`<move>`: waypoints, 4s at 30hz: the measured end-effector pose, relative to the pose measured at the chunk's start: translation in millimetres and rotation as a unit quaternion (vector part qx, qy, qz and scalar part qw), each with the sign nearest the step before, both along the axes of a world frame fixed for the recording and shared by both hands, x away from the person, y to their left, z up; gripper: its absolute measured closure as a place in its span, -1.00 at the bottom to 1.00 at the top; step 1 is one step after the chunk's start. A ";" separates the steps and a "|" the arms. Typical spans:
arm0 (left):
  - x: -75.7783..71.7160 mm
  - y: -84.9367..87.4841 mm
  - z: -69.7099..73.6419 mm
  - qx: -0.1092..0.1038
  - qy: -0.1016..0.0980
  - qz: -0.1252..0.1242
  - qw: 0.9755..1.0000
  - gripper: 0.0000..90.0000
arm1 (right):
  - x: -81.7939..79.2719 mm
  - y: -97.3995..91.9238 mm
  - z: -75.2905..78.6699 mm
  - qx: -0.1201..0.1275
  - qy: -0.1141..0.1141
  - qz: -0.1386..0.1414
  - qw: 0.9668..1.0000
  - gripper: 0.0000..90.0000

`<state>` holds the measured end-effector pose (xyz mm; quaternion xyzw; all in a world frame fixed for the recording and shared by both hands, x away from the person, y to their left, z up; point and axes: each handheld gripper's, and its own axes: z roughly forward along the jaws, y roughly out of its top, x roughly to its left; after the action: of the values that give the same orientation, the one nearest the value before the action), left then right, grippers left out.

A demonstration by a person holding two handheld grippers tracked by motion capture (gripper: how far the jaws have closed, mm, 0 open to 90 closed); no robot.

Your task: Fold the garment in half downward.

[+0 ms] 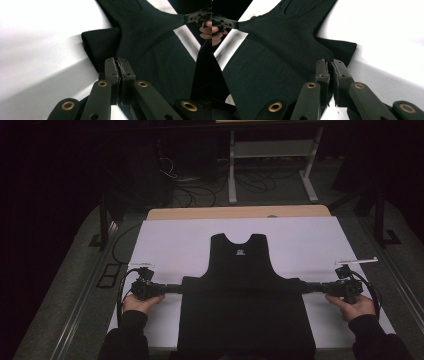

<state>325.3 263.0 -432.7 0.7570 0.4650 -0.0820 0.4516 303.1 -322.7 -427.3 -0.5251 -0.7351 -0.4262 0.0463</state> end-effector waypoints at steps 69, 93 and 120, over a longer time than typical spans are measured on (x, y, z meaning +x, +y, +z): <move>8.0 -11.6 15.7 0.052 -0.134 -0.009 0.990 -1.00 | 5.9 4.9 18.3 -0.052 -0.104 -0.002 0.993 -1.00; 27.2 -17.9 41.9 0.087 -0.156 -0.042 0.983 -1.00 | 30.6 9.0 44.1 -0.066 -0.119 0.011 0.991 -1.00; 61.8 -33.3 57.5 0.098 -0.149 -0.051 0.983 -1.00 | 66.8 28.0 60.1 -0.076 -0.131 0.025 0.988 -1.00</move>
<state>387.1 229.7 -375.1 0.8243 0.3589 0.0549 0.4345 369.9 -294.7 -367.2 -0.4480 -0.7782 -0.4328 -0.0797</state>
